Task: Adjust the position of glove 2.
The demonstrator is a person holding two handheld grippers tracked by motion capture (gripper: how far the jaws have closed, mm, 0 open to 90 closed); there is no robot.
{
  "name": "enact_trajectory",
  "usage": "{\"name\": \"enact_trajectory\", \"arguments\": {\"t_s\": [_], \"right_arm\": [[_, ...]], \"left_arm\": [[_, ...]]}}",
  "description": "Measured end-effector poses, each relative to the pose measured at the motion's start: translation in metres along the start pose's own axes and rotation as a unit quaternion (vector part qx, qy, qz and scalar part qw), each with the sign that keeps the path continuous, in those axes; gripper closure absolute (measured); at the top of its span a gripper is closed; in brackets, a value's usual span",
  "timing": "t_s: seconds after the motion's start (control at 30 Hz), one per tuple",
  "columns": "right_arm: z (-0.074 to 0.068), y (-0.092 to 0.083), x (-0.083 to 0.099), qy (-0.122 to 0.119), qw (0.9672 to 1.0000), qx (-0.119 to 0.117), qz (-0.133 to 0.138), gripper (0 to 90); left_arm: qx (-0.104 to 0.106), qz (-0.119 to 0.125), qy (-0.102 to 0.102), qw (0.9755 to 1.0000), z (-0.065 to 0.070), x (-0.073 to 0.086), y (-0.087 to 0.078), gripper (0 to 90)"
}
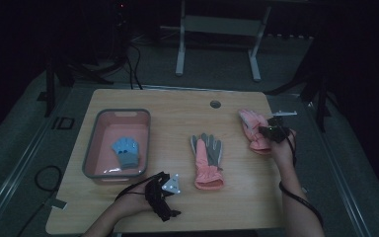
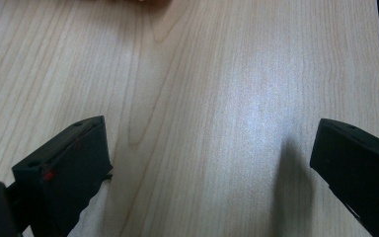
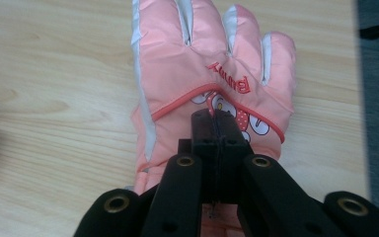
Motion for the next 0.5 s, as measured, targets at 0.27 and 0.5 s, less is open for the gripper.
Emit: {"name": "enact_trajectory", "arguments": {"t_s": [0.27, 0.5], "right_arm": [[-0.016, -0.05, 0.007, 0.029, 0.9991, 0.028, 0.016, 89.5], [-0.032, -0.084, 0.027, 0.051, 0.9973, 0.047, 0.025, 89.5]], "left_arm": [[-0.001, -0.001, -0.001, 1.0, 0.0, 0.001, -0.001, 1.9], [0.0, 0.0, 0.0, 1.0, 0.001, 0.002, -0.002, 1.9]]}}
Point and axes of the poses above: each handheld gripper's, and its own axes: y roughly forward along the jaws, x roughly out of its underside, z roughly to its right, the point moved 2 cm from there along y, roughly forward along the jaws, and after that the axes turned 5 degrees about x, right-handed, at the moved point
